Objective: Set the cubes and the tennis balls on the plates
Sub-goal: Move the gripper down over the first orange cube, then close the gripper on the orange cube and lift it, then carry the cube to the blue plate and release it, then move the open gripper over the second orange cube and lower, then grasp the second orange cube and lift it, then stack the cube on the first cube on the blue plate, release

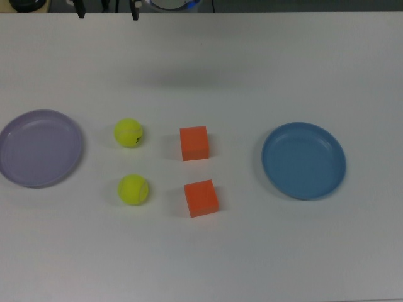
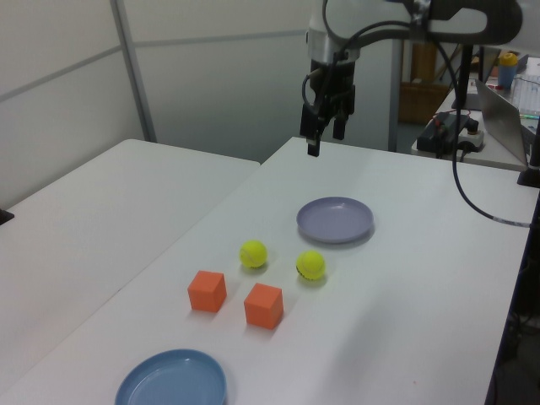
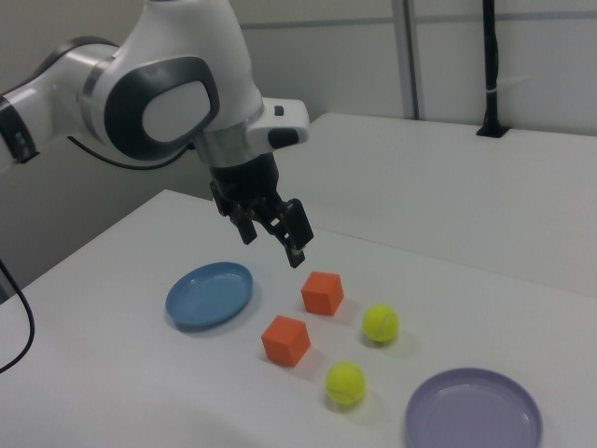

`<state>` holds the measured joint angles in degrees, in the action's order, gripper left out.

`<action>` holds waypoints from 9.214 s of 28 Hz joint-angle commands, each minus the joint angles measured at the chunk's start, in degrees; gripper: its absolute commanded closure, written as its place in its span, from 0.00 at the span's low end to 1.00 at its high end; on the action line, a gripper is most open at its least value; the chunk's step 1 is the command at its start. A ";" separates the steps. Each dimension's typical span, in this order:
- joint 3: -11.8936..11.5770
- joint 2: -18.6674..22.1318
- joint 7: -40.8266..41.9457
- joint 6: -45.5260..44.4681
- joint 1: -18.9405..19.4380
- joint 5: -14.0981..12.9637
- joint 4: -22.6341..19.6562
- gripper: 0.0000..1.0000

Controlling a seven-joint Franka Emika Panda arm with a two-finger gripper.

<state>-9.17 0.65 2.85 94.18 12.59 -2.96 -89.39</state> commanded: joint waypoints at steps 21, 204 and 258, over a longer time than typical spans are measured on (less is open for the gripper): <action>6.35 -7.41 2.25 18.22 -0.02 -6.27 -10.80 0.00; 18.92 -30.55 0.24 38.47 -0.03 -0.47 7.04 1.00; 30.79 -25.45 -29.04 36.96 6.05 17.47 -1.49 0.00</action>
<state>21.07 -28.66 -24.61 132.41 19.55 16.08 -90.21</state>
